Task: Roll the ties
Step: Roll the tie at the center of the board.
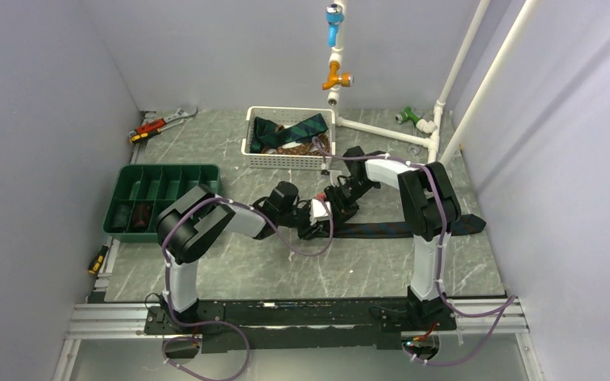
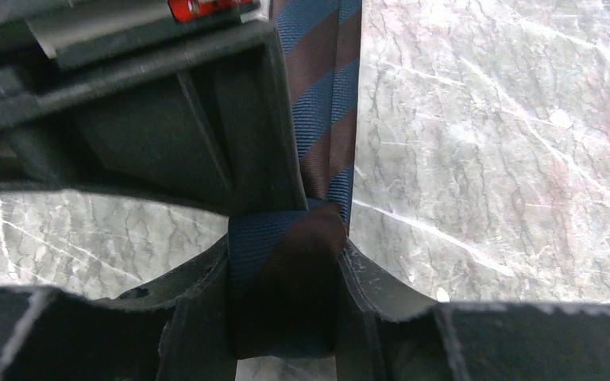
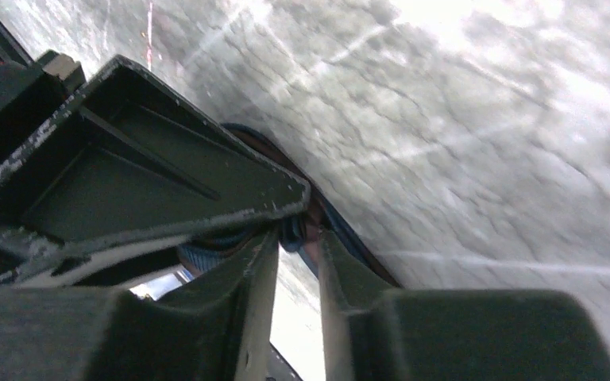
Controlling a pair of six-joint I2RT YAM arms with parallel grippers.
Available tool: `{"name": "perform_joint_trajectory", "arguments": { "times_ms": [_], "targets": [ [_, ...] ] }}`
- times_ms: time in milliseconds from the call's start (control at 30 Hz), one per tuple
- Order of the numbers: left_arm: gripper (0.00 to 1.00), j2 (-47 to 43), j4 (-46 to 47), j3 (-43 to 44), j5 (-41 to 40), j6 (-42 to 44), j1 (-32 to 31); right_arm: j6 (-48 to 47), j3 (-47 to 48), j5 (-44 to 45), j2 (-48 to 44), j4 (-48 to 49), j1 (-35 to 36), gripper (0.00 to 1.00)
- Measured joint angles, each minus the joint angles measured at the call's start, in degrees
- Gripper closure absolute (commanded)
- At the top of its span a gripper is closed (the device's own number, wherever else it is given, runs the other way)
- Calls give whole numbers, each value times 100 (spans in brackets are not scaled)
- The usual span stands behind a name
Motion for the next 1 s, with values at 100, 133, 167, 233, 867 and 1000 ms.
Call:
{"name": "perform_joint_trajectory", "arguments": {
  "times_ms": [100,133,167,233,867,1000],
  "targets": [
    [73,-11,-501,223,-9,118,-11,-186,76,74,-39,-297,-208,60],
    [73,-13,-658,295,-17,153,-17,-256,81,109,-59,-413,-323,59],
    [73,-15,-769,350,-26,173,-24,-326,87,170,-92,-540,-448,58],
    [73,-22,-942,422,-57,229,-37,-450,96,260,-170,-756,-669,56],
    [71,-33,-1528,732,-343,457,-203,584,-179,-892,-433,68,-413,59],
    [71,-33,-1591,761,-356,472,-210,669,-212,-957,-319,199,-378,81]
  ]
}}
